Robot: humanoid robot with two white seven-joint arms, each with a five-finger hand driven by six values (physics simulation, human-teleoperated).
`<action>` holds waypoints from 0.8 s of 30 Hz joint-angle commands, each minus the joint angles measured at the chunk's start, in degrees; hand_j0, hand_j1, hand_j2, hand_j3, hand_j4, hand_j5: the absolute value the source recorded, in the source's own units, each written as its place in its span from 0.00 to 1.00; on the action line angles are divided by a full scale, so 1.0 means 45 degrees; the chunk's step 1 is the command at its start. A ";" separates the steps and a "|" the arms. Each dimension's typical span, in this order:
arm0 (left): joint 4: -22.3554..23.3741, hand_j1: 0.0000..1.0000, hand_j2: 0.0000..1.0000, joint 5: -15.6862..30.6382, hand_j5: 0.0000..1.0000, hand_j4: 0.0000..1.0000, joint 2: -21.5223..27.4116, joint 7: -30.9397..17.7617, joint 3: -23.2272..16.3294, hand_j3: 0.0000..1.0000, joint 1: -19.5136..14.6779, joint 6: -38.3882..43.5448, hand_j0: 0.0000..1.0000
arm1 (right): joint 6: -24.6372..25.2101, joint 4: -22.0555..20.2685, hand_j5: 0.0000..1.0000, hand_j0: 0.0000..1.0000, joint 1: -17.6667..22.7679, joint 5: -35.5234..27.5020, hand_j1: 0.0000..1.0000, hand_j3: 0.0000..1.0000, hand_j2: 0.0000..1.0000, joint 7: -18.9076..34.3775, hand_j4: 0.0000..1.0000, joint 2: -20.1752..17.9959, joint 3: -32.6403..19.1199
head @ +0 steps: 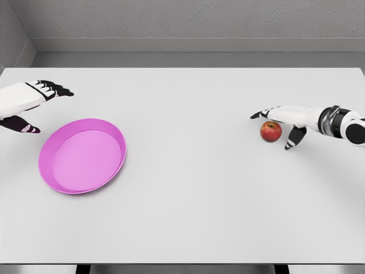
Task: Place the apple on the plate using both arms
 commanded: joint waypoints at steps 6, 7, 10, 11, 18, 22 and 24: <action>0.0038 1.00 1.00 -0.0061 1.00 1.00 -0.0070 0.0006 0.0139 1.00 0.0000 0.0024 1.00 | -0.0064 -0.0066 0.70 0.70 0.0000 -0.0004 0.70 0.70 0.70 0.0562 0.70 0.0000 0.0025; 0.0038 1.00 1.00 -0.0061 1.00 1.00 -0.0070 0.0006 0.0139 1.00 0.0000 0.0024 1.00 | -0.0045 -0.0066 0.61 0.61 0.0000 -0.0004 0.61 0.61 0.61 0.0700 0.61 0.0000 0.0025; 0.0018 1.00 1.00 -0.0042 1.00 1.00 -0.0070 0.0006 0.0100 1.00 0.0000 0.0024 1.00 | -0.0084 -0.0066 0.46 0.46 0.0000 -0.0004 0.46 0.46 0.46 0.0739 0.46 0.0000 0.0025; -0.0001 1.00 1.00 -0.0042 1.00 1.00 -0.0051 0.0006 0.0100 1.00 0.0000 0.0024 1.00 | -0.0084 -0.0066 0.45 0.45 0.0000 -0.0004 0.45 0.45 0.45 0.0758 0.45 0.0000 0.0025; -0.0040 1.00 1.00 -0.0042 1.00 1.00 -0.0051 0.0006 0.0100 1.00 0.0000 0.0024 1.00 | -0.0064 -0.0086 0.43 0.43 0.0000 -0.0004 0.43 0.43 0.43 0.0778 0.43 0.0000 0.0005; -0.0040 1.00 1.00 -0.0042 1.00 1.00 -0.0051 0.0006 0.0100 1.00 0.0000 0.0024 1.00 | -0.0045 -0.0203 0.43 0.43 -0.0136 -0.0004 0.43 0.43 0.43 0.0778 0.43 -0.0019 -0.0053; -0.0040 1.00 1.00 -0.0042 1.00 1.00 -0.0051 0.0006 0.0100 1.00 0.0000 0.0024 1.00 | -0.0025 -0.0476 0.43 0.43 -0.0254 -0.0004 0.43 0.43 0.43 0.0778 0.43 -0.0097 -0.0092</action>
